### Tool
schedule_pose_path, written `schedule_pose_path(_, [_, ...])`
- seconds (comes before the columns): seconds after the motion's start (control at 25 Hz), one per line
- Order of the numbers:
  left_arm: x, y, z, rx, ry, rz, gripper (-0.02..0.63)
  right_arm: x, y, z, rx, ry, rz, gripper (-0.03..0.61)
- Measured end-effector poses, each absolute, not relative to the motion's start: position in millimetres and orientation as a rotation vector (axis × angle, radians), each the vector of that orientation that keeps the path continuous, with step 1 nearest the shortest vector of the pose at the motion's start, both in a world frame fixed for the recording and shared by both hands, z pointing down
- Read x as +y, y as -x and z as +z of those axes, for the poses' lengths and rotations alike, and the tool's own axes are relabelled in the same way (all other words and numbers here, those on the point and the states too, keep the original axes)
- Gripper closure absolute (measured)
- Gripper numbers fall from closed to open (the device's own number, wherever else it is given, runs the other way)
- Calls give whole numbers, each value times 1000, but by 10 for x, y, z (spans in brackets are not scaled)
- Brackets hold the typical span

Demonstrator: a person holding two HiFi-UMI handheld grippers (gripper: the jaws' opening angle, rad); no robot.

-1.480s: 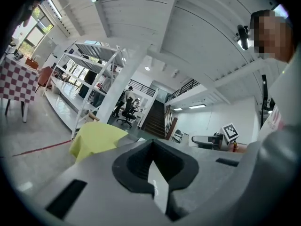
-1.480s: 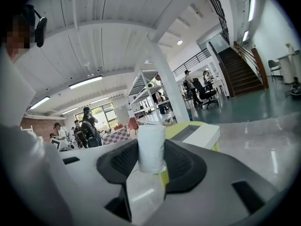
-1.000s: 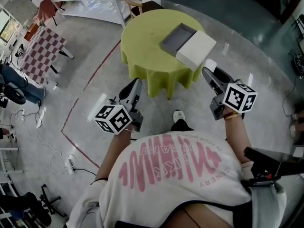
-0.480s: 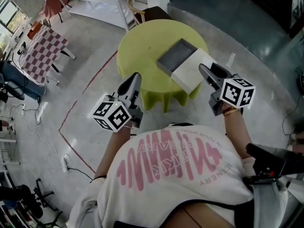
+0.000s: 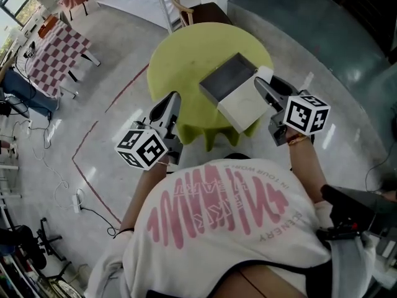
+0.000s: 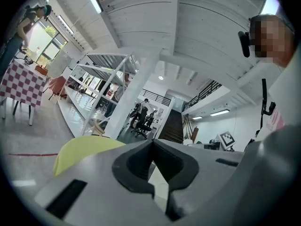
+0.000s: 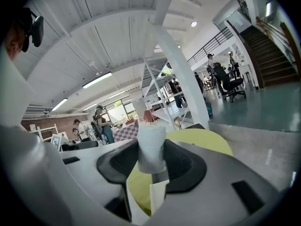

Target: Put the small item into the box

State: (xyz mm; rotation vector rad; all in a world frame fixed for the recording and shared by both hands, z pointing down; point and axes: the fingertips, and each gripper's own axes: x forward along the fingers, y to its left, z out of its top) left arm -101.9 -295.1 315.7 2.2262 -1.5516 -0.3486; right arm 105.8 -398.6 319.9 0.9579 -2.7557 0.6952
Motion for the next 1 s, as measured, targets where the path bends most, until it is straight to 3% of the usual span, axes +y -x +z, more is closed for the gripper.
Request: schedule_pose_path(1.0, [-2888, 760, 4020, -1552, -2011, -234, 606, -4525, -1023, 4329, -2525, -701, 659, 408])
